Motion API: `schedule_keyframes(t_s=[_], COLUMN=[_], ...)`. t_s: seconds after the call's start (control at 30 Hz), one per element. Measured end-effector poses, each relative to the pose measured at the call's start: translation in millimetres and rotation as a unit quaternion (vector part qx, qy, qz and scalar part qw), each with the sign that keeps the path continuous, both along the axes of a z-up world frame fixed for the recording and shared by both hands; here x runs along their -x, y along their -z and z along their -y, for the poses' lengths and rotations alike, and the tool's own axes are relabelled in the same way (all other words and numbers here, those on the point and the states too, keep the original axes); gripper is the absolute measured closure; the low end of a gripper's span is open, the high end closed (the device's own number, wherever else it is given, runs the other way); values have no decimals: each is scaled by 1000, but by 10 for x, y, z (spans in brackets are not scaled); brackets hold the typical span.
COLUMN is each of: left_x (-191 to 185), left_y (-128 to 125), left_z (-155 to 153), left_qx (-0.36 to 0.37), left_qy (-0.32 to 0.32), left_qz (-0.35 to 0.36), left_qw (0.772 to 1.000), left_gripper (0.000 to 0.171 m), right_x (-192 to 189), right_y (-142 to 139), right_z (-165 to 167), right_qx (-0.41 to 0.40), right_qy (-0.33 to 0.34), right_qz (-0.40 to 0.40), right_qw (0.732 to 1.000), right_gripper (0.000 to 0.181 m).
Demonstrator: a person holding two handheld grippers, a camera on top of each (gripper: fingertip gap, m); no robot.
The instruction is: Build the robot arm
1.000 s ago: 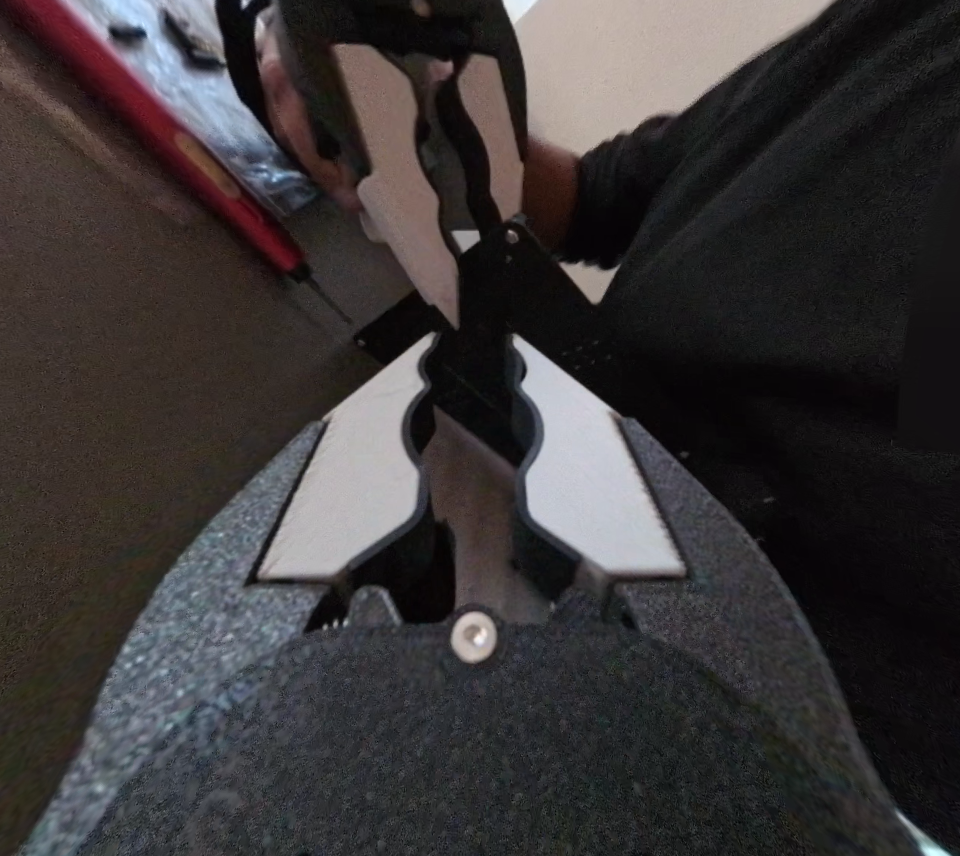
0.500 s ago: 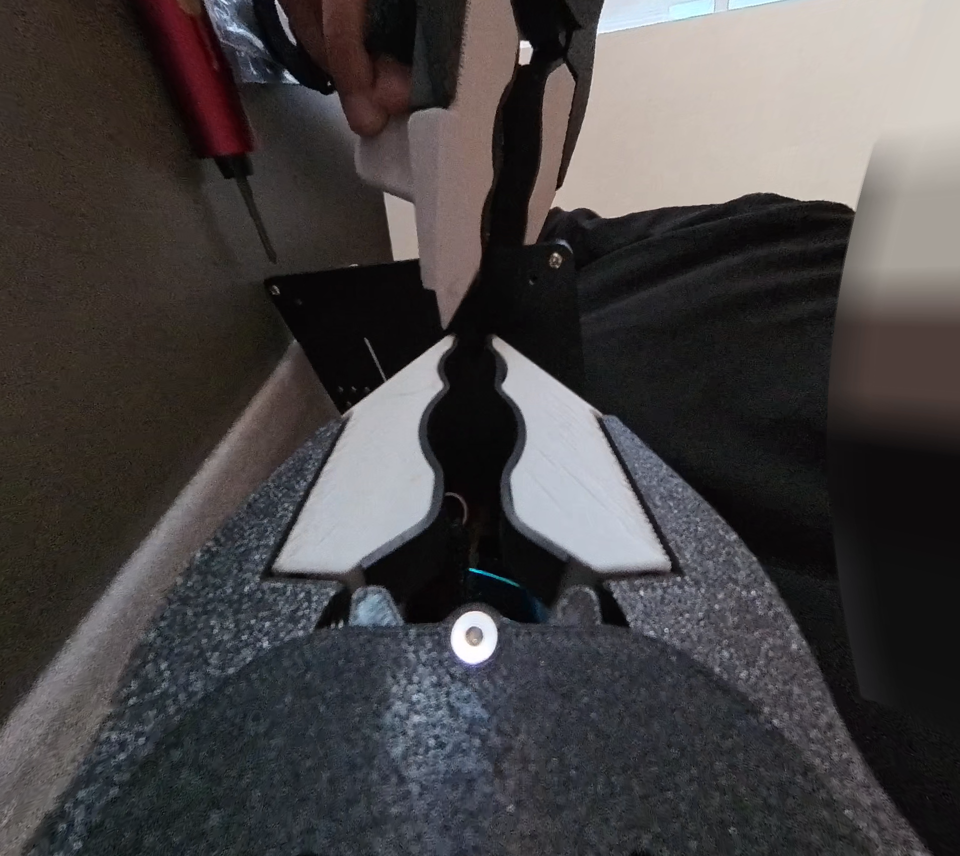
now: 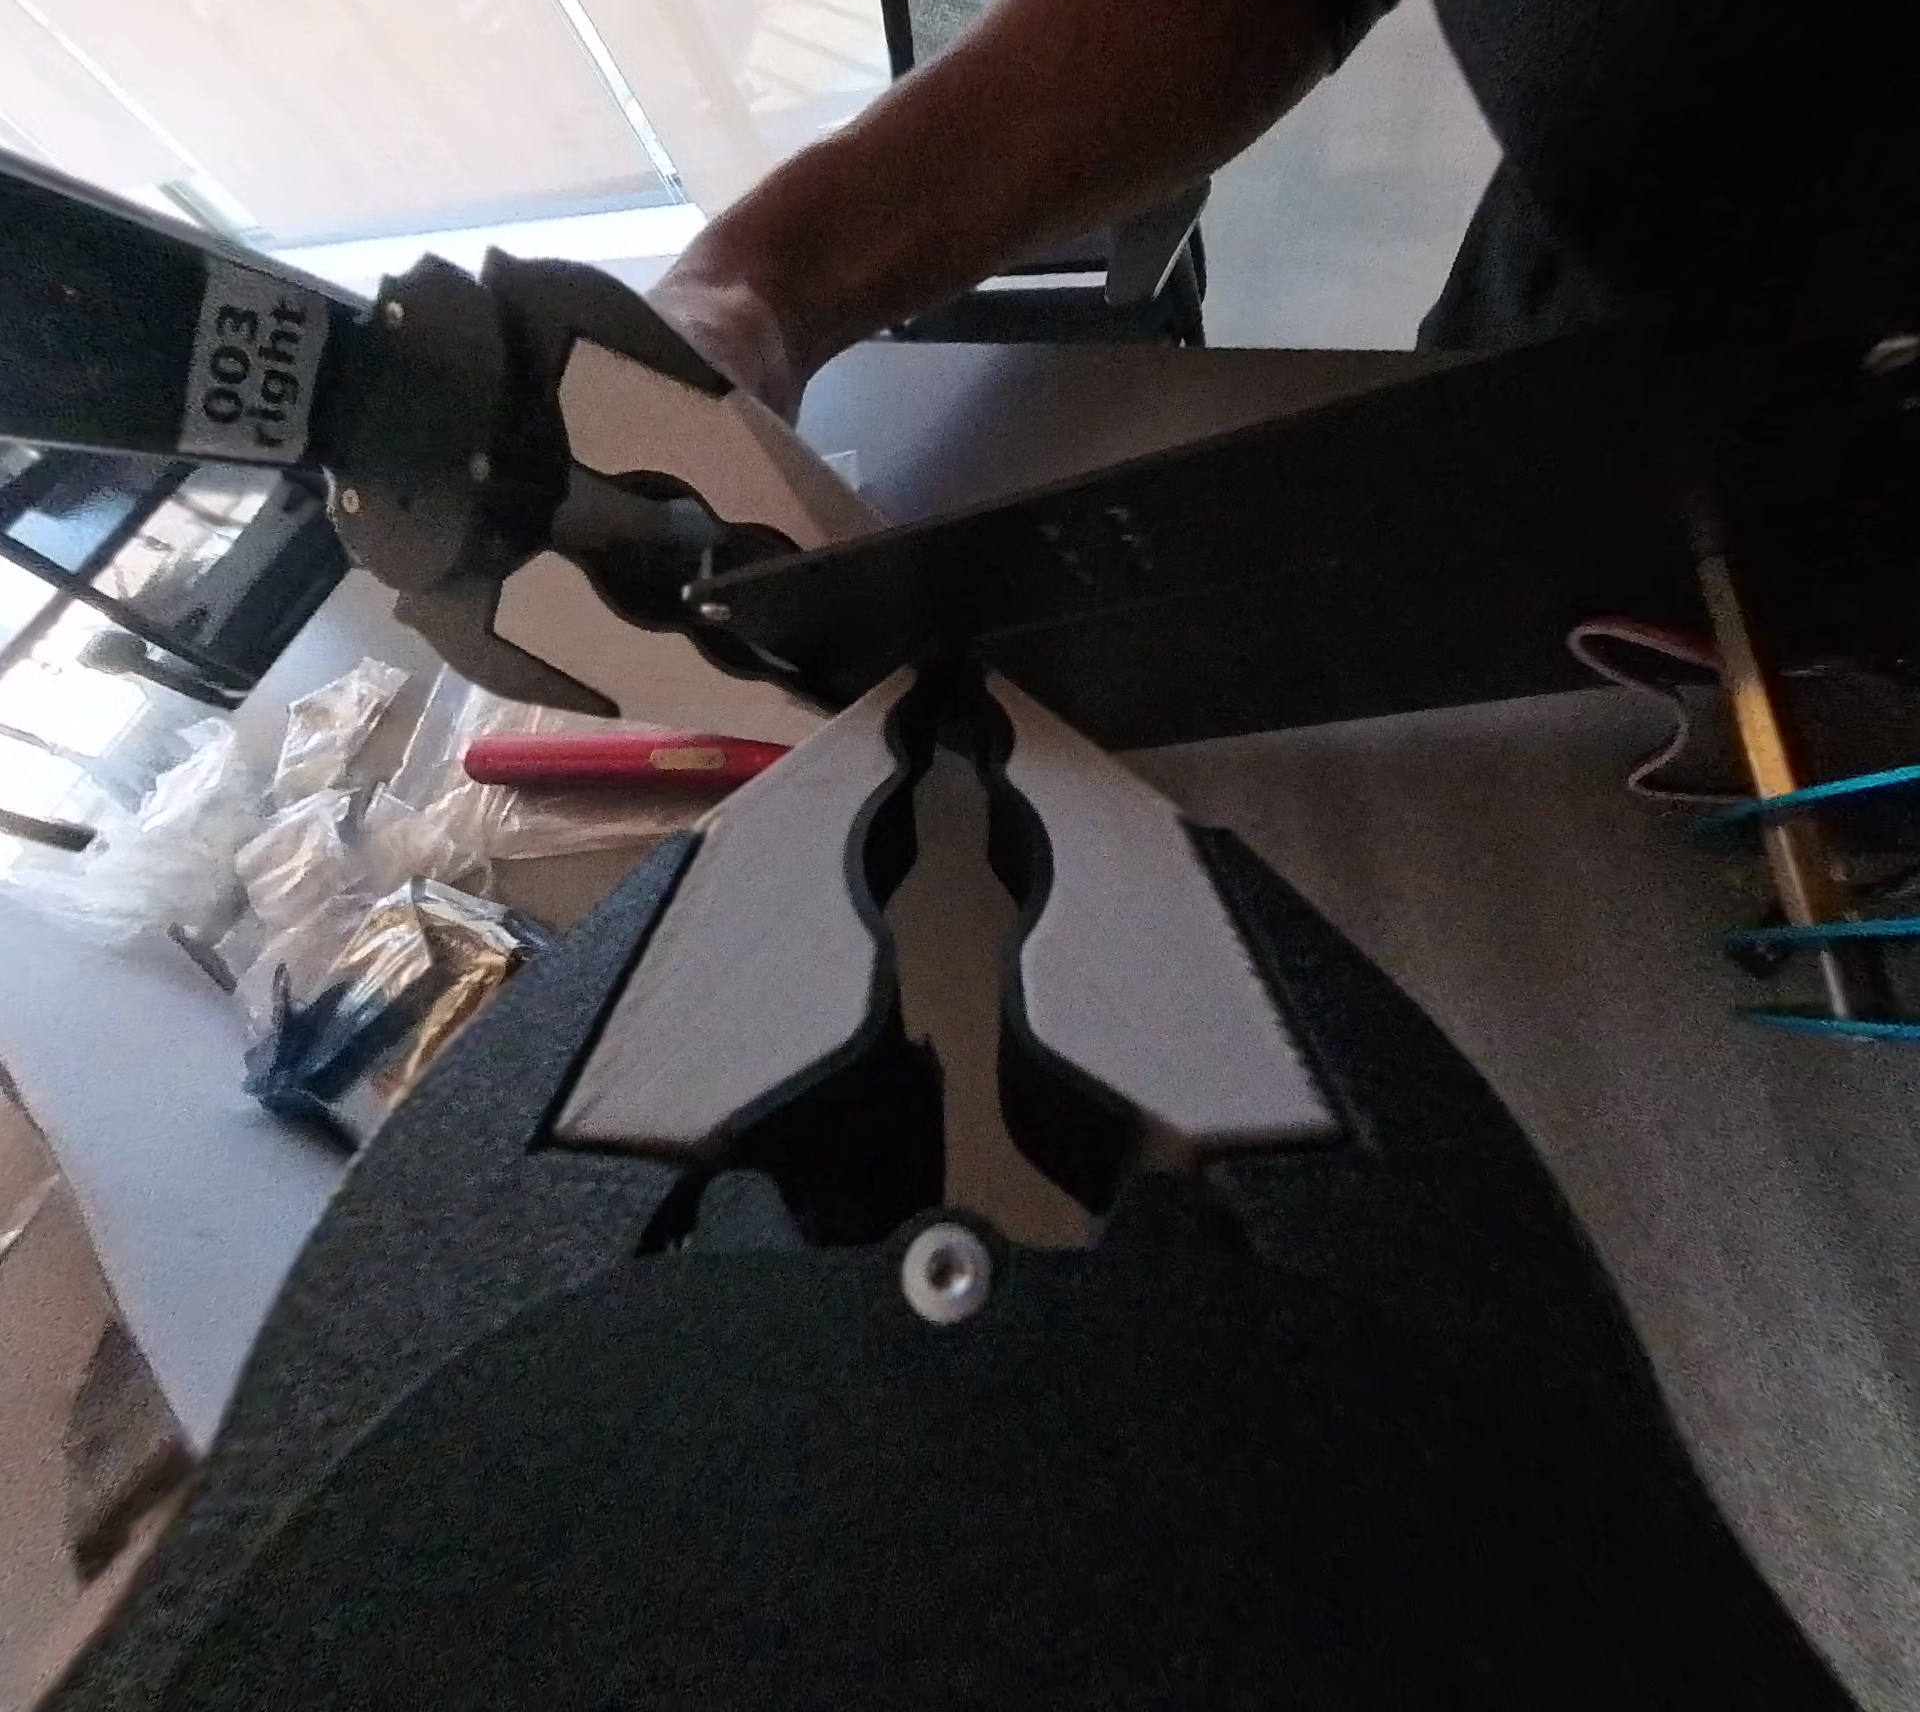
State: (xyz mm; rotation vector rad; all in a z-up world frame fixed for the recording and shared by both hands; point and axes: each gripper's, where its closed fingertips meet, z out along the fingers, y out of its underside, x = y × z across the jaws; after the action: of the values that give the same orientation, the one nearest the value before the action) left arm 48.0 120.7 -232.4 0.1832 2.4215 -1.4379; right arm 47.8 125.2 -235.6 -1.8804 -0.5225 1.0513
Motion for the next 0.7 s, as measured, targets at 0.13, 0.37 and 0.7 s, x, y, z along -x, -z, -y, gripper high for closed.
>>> schedule_keyframes(t_s=[0.13,0.37,0.7], left_x=[33,-124,-15], left_y=[76,-62,5], left_z=[-132,-89,-19], left_qx=[27,189,180], left_qy=[-63,-152,-143], left_qz=[-250,-699,-768], left_qw=[966,672,597], left_gripper=[157,150,152], right_x=[0,2,2], right_y=[0,1,1], right_z=[1,2,3], right_qx=[-1,1,2], right_qy=[-1,-8,-7], right_qz=[-1,-1,1], right_qw=[1000,1000,1000], right_gripper=[161,161,161])
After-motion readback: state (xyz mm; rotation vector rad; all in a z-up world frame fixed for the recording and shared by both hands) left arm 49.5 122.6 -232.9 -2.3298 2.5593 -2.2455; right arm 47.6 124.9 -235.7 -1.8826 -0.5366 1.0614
